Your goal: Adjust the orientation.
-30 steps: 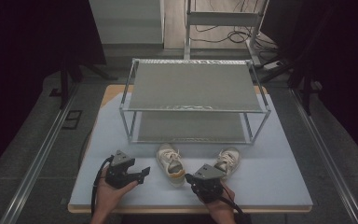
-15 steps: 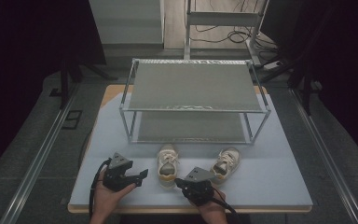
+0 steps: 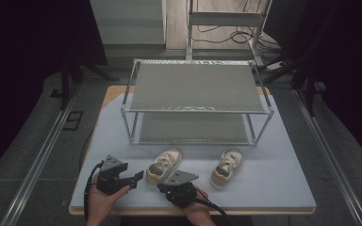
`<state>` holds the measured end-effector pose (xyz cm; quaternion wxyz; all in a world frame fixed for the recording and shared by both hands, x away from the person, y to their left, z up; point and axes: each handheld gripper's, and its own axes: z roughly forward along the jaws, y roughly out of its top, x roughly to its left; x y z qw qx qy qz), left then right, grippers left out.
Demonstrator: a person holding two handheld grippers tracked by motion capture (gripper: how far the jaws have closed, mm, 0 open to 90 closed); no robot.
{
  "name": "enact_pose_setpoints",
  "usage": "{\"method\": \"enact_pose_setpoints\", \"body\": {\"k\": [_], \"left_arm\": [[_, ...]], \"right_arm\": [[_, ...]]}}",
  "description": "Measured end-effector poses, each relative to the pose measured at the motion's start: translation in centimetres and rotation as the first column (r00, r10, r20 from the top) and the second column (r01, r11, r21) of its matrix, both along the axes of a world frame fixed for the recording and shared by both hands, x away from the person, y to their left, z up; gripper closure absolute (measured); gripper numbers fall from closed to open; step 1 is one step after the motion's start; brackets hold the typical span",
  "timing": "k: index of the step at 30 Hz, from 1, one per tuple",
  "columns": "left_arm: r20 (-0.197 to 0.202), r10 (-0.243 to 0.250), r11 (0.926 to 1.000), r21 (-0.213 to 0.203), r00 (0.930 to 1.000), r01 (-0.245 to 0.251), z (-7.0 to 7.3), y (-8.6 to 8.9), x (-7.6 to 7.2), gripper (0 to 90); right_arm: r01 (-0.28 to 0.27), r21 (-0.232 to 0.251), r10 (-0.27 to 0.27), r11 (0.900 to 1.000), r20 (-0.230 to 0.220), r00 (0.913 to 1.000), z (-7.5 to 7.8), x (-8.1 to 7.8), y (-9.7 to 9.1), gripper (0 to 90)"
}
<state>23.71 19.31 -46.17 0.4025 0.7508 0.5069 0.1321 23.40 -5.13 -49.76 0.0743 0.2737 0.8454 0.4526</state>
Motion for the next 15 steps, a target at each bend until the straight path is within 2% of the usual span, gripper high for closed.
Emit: {"method": "enact_pose_setpoints", "body": {"k": [3, 6, 10, 11, 12, 13, 15], "left_arm": [[0.0, -0.008, 1.0, 0.002, 1.0, 0.008, 0.1, -0.1, 0.1, 27.4], [0.006, -0.018, 0.9998, -0.002, 0.9998, 0.018, 0.3, -0.2, 0.3, 27.4], [0.003, -0.022, 0.9997, -0.01, 0.9998, 0.022, 0.2, -0.1, 0.5, 27.4], [0.002, -0.022, 0.9997, -0.01, 0.9998, 0.022, 0.2, -0.1, 0.6, 27.4], [0.002, -0.023, 0.9996, -0.013, 0.9997, 0.023, 0.2, -0.1, 0.7, 27.4], [0.001, -0.025, 0.9996, -0.014, 0.9997, 0.025, 0.2, -0.1, 0.7, 27.4], [0.003, -0.029, 0.9995, -0.013, 0.9996, 0.029, 0.3, -0.2, 0.8, 27.2]], "right_arm": [[0.015, 0.007, -0.015, 0.9999, -0.002, 0.9999, 0.1, 0.0, -0.4, 89.2], [0.063, 0.005, -0.063, 0.998, 0.035, 0.9974, 1.0, 0.0, -1.5, 89.1], [0.154, 0.005, -0.154, 0.9881, 0.088, 0.9842, 2.3, -0.3, -3.6, 89.2], [0.172, 0.007, -0.172, 0.985, 0.089, 0.981, 2.5, -0.4, -4.1, 89.1], [0.21, 0.008, -0.21, 0.9776, 0.091, 0.9734, 2.6, -0.6, -5.3, 89.1], [0.21, 0.008, -0.21, 0.9776, 0.091, 0.9734, 2.6, -0.6, -5.3, 89.1], [0.248, 0.009, -0.248, 0.9687, 0.084, 0.9652, 2.4, -0.9, -6.4, 89.1]]}}
